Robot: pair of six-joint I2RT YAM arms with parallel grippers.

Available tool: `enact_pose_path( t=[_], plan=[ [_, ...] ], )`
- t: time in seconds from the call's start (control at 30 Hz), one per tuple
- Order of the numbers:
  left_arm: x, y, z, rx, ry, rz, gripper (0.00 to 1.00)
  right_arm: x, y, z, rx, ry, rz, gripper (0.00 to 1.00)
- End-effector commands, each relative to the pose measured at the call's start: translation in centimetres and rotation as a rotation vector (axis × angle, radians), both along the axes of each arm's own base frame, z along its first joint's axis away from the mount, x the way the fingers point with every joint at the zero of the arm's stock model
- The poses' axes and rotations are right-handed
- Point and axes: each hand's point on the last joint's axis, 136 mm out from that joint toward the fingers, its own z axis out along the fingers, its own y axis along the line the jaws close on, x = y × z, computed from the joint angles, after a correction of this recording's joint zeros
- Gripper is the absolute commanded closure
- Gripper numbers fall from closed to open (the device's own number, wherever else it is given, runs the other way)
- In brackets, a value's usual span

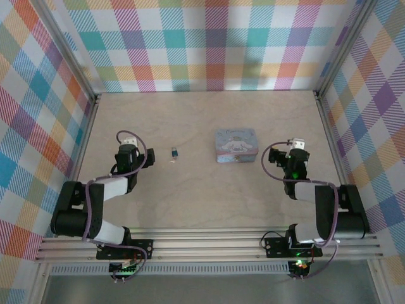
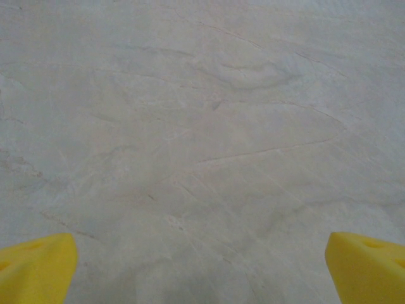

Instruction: Unlock the padlock with the key

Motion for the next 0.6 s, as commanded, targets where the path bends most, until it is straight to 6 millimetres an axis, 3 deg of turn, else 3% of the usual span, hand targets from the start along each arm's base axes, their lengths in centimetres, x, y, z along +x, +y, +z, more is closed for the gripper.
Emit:
enact_pose_path(
  t=[0.0, 0.17, 0.57],
  plan=[
    [2.2, 0.7, 1.3, 0.01, -0.08, 0.007, 0.0, 2.3, 1.2, 2.2, 0.026, -0.076, 0.075, 0.0],
    [2.3, 0.3, 1.2, 0.006, -0.068, -0.013, 0.0, 2.4, 1.4, 1.0, 0.028, -0.085, 0.092, 0.0],
    [2.4, 0.3, 1.2, 0.007, -0.066, -0.015, 0.0, 2.4, 1.5, 1.0, 0.026, -0.081, 0.094, 0.0]
  ],
)
